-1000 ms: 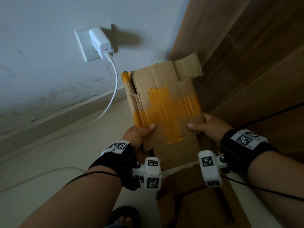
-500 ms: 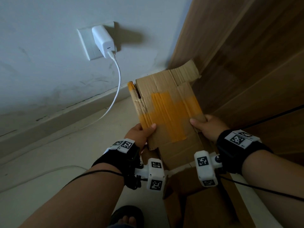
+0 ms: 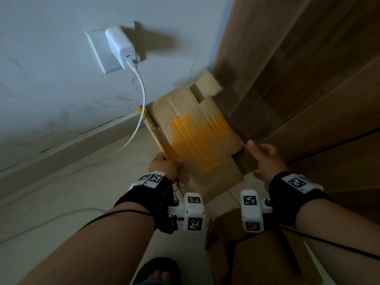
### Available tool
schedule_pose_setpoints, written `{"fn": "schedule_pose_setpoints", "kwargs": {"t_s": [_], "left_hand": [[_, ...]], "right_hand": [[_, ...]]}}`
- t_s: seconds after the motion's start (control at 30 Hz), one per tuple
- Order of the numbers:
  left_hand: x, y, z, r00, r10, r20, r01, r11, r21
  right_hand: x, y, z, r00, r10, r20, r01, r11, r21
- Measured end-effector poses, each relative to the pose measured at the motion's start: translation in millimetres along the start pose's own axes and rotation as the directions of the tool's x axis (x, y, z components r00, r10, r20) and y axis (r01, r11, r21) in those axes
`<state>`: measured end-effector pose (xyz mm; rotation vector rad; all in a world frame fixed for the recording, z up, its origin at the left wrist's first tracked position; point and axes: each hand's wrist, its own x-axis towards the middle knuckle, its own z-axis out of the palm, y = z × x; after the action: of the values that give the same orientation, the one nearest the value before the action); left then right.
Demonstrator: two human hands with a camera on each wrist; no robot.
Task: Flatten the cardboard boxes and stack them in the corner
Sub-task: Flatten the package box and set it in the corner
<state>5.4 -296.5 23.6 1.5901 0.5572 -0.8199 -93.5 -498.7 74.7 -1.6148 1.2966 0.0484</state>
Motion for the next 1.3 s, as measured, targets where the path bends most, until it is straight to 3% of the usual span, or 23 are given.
{"fn": "schedule_pose_setpoints", "kwargs": {"t_s": [0.17, 0.33, 0.63, 0.73, 0.97, 1.3], "left_hand": [[5.4, 2.3, 4.4, 0.999, -0.044, -0.009, 0.044, 0.998, -0.052], [5.3, -1.1, 6.1, 0.998, -0.01, 0.058, 0.019, 0.988, -0.156], [12.4, 3.6, 9.8, 0.996, -0.001, 0.093, 0.015, 0.989, -0.147], [13.9, 5.9, 15.7, 0.995, -0.02, 0.093, 0.028, 0.995, -0.091], [18.2, 7.2, 23.3, 0.99, -0.054, 0.133, 0.043, 0.996, 0.08], [21.3, 12.9, 4.4, 0.988, -0.058, 0.146, 0.037, 0.989, 0.14]], "right_hand": [[2.3, 22.2, 12.0, 0.978, 0.124, 0.171, -0.159, 0.964, 0.212], [5.9, 45.7, 35.9, 0.895, 0.317, 0.315, -0.409, 0.863, 0.295], [6.9, 52.5, 58.1, 0.849, 0.36, 0.387, -0.506, 0.765, 0.398], [14.3, 56.6, 58.4, 0.897, 0.343, 0.28, -0.434, 0.808, 0.399], [55.3, 70.1, 60.2, 0.942, 0.312, 0.126, -0.336, 0.854, 0.397], [91.1, 66.5, 67.0, 0.944, 0.33, -0.006, -0.31, 0.894, 0.324]]}}
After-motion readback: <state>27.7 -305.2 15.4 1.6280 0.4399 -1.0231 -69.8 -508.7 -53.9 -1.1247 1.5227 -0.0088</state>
